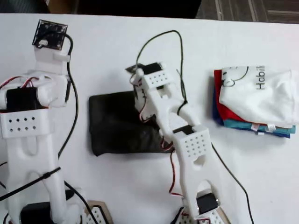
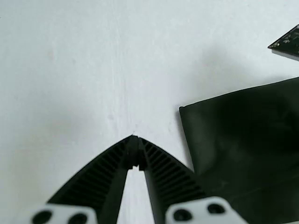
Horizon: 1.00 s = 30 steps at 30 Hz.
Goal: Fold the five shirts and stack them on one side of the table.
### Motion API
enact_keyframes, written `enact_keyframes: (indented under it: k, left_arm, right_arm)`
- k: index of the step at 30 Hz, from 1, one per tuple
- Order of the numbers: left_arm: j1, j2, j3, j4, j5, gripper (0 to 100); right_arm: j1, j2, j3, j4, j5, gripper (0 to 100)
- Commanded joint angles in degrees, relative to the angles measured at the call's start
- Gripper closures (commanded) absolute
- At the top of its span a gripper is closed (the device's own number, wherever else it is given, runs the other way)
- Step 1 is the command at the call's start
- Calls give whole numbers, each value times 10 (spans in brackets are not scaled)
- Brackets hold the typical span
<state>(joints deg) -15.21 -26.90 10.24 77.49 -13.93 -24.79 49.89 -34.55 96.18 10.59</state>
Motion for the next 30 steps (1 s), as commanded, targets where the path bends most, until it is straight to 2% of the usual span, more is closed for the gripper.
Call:
enact_keyframes:
  k: [1,9,14,24,30]
  left_arm:
    - [-4,-21,9,-2,-6,975]
    - [-4,-21,116,-87,-4,975]
    - [-4,-22,158,-127,-4,975]
    - [-4,-25,165,-134,-4,975]
    - [-1,-22,165,-135,-4,975]
  right_arm:
    - [48,-80,-4,4,17,976]
    - [114,-295,36,18,126,977]
    - [153,-409,78,18,162,977]
    - [282,-539,78,18,257,977]
    - [359,-560,70,15,316,977]
